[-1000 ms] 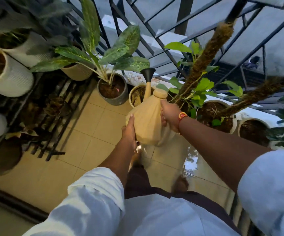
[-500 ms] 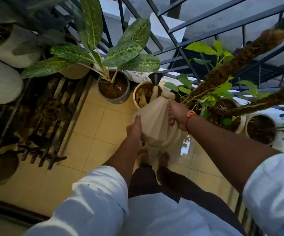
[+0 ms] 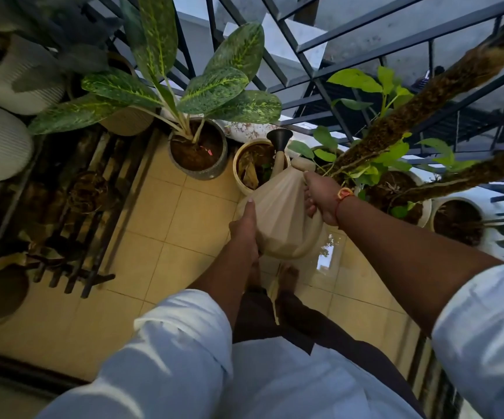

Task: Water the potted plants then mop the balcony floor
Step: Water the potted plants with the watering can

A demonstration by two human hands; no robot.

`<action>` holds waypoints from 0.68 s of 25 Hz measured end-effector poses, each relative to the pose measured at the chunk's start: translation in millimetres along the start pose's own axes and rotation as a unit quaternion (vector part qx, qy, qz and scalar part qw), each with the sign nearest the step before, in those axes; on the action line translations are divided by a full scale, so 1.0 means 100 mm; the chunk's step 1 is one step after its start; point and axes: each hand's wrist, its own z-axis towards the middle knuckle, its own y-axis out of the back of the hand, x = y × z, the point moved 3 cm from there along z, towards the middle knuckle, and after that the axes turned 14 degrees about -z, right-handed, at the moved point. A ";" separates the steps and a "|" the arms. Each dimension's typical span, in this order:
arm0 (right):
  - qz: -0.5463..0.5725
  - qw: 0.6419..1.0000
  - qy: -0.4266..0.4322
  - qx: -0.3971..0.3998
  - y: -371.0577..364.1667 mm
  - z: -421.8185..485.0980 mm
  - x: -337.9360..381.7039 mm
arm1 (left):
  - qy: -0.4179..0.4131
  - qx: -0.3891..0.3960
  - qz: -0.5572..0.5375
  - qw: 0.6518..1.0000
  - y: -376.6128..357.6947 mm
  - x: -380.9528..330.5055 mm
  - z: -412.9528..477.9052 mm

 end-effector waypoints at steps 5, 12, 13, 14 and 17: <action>-0.004 1.000 0.013 -0.008 -0.04 -0.10 -0.09 | -0.007 0.024 -0.002 1.000 0.04 0.05 -0.03; -0.037 0.995 0.080 -0.053 -0.08 -0.24 -0.30 | -0.010 0.086 -0.043 0.995 0.12 0.11 -0.14; -0.045 0.993 0.090 -0.058 -0.07 -0.26 -0.31 | -0.014 0.091 -0.050 0.994 0.11 0.11 -0.16; -0.051 0.991 0.102 -0.064 -0.06 -0.28 -0.31 | -0.019 0.095 -0.057 0.994 0.10 0.11 -0.19; -0.072 0.983 0.147 -0.078 -0.02 -0.33 -0.33 | -0.034 0.095 -0.079 0.992 0.07 0.11 -0.25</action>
